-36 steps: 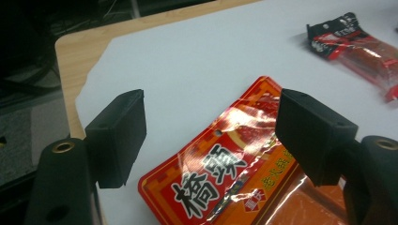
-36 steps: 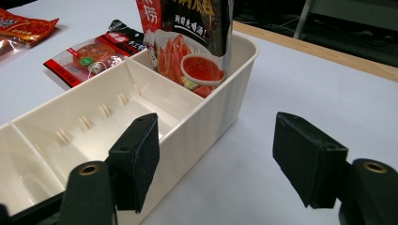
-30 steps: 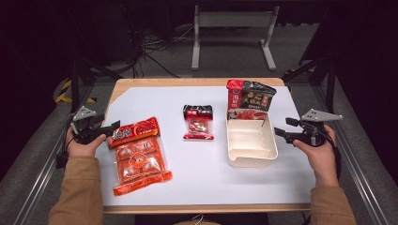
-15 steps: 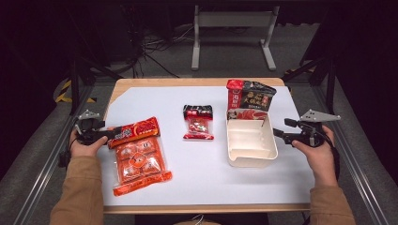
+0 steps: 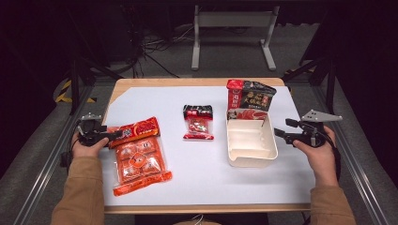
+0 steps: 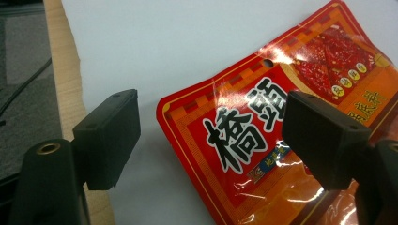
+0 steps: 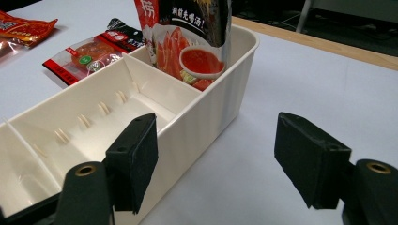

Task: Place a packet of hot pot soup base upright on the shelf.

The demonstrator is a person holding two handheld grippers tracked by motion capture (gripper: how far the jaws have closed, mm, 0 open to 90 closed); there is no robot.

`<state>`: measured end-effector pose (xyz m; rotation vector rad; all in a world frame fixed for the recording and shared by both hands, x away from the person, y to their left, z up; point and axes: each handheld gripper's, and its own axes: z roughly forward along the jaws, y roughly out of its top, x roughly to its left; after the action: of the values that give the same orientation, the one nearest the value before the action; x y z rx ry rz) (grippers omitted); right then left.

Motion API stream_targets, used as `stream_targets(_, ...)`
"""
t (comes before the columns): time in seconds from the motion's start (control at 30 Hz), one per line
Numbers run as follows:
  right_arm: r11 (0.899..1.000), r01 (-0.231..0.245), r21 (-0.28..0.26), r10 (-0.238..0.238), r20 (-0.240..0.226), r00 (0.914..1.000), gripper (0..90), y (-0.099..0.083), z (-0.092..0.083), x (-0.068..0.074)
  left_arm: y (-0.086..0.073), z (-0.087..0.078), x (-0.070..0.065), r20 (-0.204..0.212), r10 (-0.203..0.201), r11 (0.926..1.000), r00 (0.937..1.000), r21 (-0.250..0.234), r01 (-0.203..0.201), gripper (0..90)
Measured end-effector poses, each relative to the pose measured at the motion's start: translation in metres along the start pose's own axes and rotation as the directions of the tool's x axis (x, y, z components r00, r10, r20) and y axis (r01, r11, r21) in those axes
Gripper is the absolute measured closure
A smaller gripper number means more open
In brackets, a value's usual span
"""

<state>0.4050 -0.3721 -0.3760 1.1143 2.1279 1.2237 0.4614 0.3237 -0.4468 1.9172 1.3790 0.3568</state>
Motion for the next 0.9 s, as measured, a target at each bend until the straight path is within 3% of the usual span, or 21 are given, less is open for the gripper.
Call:
stream_targets(0.1,1.0,0.001,-0.001,-0.001,-0.002,1.0,30.6,0.0002,0.0004,0.0004,-0.0013,0.0027,0.0007,0.034,-0.003,0.9999,0.9994,0.014,0.002,22.5)
stream_targets(0.27,1.0,-0.005,-0.003,0.005,-0.003,1.0,30.6,-0.0006,-0.0005,-0.0009,-0.0013,0.0046,-0.002,0.082,0.024,0.9992,0.9963,0.031,-0.027,30.4)
stream_targets(0.47,1.0,-0.009,-0.009,0.009,-0.004,1.0,30.6,-0.0008,-0.0011,-0.0014,-0.0009,0.0017,-0.0053,0.161,0.035,0.9993,0.9864,-0.02,-0.032,41.4)
stream_targets(0.63,1.0,-0.008,-0.012,0.008,-0.005,1.0,30.6,-0.0006,-0.0007,-0.0012,-0.0015,-0.001,-0.0055,0.159,0.064,0.9971,0.9852,-0.051,-0.056,50.5)
stream_targets(0.73,1.0,-0.008,-0.015,0.008,-0.007,0.9999,30.5,-0.0005,-0.0008,-0.0013,-0.0032,-0.0037,-0.005,0.198,0.053,0.9965,0.9788,-0.074,-0.039,57.8)
stream_targets(0.77,1.0,-0.009,-0.016,0.008,-0.007,0.9999,30.5,-0.0005,-0.0008,-0.0013,-0.0038,-0.0031,-0.0048,0.19,0.065,0.9956,0.9797,-0.078,-0.05,58.4)
stream_targets(0.9,1.0,-0.01,-0.017,0.009,-0.008,0.9999,30.5,-0.0004,-0.0006,-0.0011,-0.0056,-0.0004,-0.0059,0.206,0.068,0.9964,0.9761,-0.063,-0.056,59.4)
